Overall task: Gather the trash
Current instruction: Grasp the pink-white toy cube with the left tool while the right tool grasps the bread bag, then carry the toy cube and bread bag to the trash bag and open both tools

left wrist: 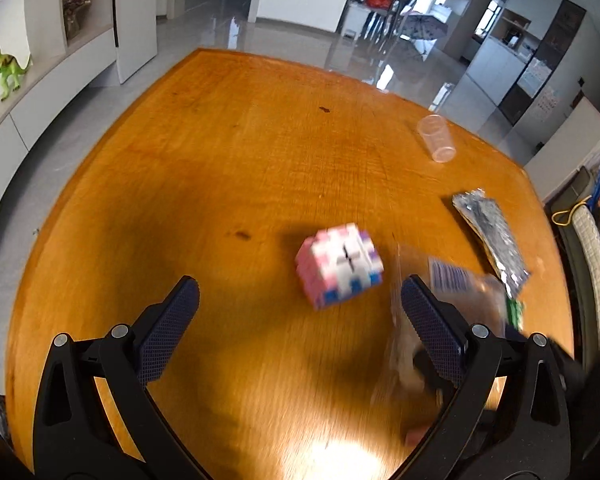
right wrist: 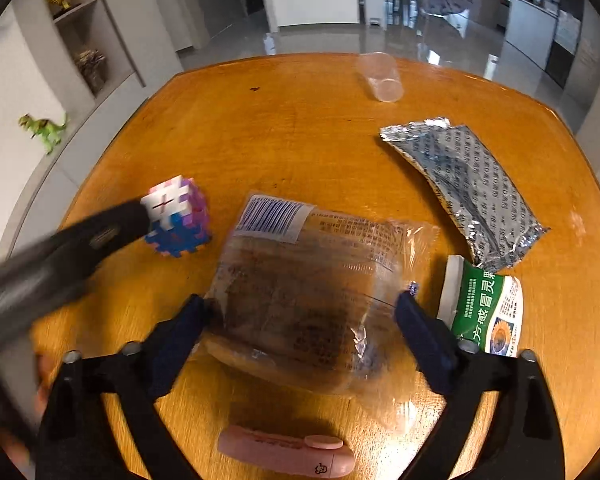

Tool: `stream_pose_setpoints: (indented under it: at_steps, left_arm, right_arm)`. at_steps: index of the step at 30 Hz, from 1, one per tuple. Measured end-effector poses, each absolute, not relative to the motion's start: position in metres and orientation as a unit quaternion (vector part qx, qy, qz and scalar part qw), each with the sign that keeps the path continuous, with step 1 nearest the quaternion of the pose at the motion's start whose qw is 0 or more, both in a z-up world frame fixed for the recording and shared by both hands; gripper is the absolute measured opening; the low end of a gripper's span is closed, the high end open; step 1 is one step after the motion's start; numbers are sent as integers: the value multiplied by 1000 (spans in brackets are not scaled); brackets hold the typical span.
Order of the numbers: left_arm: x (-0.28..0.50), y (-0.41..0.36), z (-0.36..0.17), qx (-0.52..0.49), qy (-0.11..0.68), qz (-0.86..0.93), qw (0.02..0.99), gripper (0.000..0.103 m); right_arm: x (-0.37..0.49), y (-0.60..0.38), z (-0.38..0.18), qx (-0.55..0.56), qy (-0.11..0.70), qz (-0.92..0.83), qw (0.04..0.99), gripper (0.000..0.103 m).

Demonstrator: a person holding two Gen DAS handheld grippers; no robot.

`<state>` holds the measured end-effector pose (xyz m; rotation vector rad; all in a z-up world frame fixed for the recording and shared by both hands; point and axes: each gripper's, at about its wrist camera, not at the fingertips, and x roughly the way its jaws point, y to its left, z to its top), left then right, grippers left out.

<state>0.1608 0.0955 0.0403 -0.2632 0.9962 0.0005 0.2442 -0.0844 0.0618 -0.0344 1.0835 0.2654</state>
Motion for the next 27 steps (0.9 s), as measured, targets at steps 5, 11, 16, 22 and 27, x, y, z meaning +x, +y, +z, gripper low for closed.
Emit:
stream_pose_setpoints:
  at_steps: [5, 11, 16, 22, 27]
  left_arm:
    - [183, 81, 22, -98, 495, 15, 863, 98]
    - [183, 81, 15, -80, 489, 24, 868, 44]
    - [163, 102, 22, -120, 491, -3, 863, 40]
    - [119, 123, 49, -136, 464, -18, 875, 40]
    - [73, 140, 71, -138, 439, -16, 888, 40]
  right_arm:
    - [229, -82, 67, -38, 500, 137, 854, 76]
    - [221, -88, 70, -26, 495, 148, 856, 73]
    - [208, -99, 81, 9, 486, 172, 857, 70]
    - [183, -93, 115, 14, 455, 194, 869, 70]
    - [141, -83, 136, 17, 442, 221, 869, 70]
